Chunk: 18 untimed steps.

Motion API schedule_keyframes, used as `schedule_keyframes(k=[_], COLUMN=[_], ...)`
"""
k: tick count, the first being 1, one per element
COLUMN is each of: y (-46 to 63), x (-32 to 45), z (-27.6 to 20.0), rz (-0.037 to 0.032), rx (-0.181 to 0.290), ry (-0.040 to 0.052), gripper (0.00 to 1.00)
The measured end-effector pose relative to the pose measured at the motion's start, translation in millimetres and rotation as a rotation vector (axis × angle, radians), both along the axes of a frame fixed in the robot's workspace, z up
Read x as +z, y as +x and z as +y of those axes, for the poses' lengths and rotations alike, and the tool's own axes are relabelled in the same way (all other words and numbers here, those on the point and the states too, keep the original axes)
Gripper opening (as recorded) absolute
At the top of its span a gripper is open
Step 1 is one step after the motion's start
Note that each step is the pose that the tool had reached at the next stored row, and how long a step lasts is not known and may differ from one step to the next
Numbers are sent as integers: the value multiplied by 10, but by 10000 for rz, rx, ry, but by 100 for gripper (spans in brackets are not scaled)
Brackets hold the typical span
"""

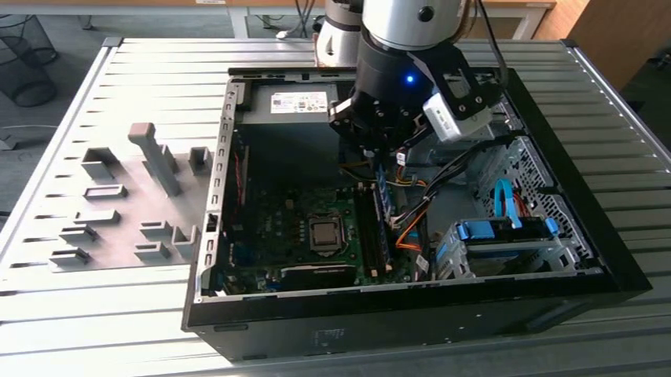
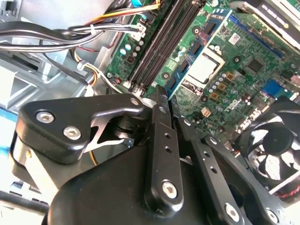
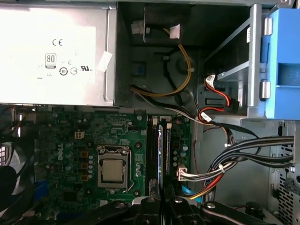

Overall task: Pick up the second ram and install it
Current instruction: 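Insert the second ram into the second slot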

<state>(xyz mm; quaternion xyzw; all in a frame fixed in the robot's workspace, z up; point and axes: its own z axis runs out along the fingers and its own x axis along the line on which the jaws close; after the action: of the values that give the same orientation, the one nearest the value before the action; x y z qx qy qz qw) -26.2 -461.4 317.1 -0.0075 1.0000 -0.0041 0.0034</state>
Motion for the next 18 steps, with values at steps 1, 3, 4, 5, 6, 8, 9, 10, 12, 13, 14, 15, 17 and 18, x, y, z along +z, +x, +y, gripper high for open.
schedule_keyframes(k=[1,3,4,5,6,8,9,10,12,13,14,15,17,18], y=[0,1,5,9,15,25,26,27,28,29,29,29,28,28], x=[-18,-53,-72,-90,-109,-146,-164,-181,-218,-236,-247,-249,-249,-251], z=[0,0,0,0,0,0,0,0,0,0,0,0,0,0], rz=[0,2,3,3,4,3,4,3,6,9,10,15,19,18], rx=[94,198,203,204,203,199,198,198,197,199,198,198,198,199], ry=[0,-1,0,1,-1,1,1,1,-1,0,1,0,-3,0], gripper=[14,14,14,14,14,14,14,14,14,14,14,14,14,14])
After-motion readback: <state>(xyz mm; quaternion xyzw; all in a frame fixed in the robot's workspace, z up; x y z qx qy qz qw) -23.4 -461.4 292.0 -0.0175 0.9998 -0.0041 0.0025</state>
